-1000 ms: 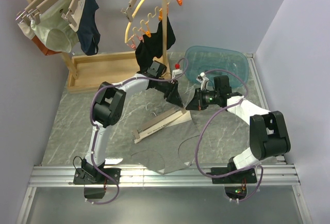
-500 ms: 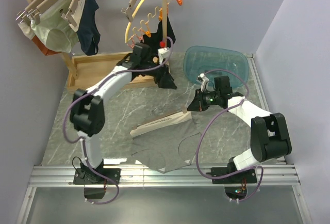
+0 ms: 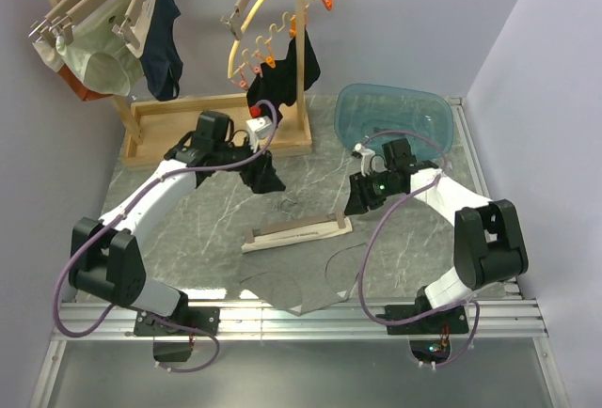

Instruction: Clip the underwear to the hanger

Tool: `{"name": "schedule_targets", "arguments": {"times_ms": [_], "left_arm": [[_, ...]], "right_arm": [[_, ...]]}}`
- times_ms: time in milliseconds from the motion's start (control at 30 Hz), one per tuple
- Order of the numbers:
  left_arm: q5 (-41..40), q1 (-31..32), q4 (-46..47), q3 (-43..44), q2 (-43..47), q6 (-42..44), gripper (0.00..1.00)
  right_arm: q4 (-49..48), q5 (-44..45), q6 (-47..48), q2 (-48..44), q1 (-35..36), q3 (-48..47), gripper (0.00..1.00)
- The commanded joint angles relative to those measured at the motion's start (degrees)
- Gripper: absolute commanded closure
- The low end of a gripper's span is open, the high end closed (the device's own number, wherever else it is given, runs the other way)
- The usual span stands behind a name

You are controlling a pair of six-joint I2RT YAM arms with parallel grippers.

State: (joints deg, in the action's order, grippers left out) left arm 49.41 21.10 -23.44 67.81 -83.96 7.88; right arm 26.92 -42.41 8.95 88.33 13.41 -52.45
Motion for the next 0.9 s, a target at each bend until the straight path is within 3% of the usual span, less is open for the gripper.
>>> {"name": "schedule_targets", "arguments": {"times_ms": [0, 133, 300, 333, 367, 533, 867], "left_arm": [[-1.59, -2.29, 2.08, -3.47, 4.94, -1.28, 0.2], [-2.12, -4.13, 0.86, -4.18, 6.97, -3.57, 0.19], [0.68, -7.03, -1.78, -3.65, 9.25, -6.2, 0.14], [1.39, -8.43, -1.7, -3.74, 9.87, -7.51, 0.05], [2.09, -9.14, -1.78, -3.83, 10.65, -7.44, 0.01], [5.08, -12.74, -1.17, -4.53, 12.68, -11.56, 0.01], [8.94, -18.73, 0.24, -7.17, 13.3, -13.94, 0.01]], "right_arm": [[3.58, 7.5, 5.81, -1.32, 1.61, -5.55, 0.52], [4.54, 15.76, 9.85, -1.5, 6.88, -10.83, 0.47], [7.53, 21.31, 17.14, 2.89, 16.01, -16.37, 0.34], [8.23, 21.93, 18.28, 3.77, 16.99, -17.68, 0.33], [8.67, 23.07, 20.38, 5.69, 17.87, -18.47, 0.33], [8.77, 23.6, 24.44, 9.83, 24.19, -21.29, 0.36], [7.1, 24.22, 26.82, 17.74, 29.21, -22.61, 0.4]]}}
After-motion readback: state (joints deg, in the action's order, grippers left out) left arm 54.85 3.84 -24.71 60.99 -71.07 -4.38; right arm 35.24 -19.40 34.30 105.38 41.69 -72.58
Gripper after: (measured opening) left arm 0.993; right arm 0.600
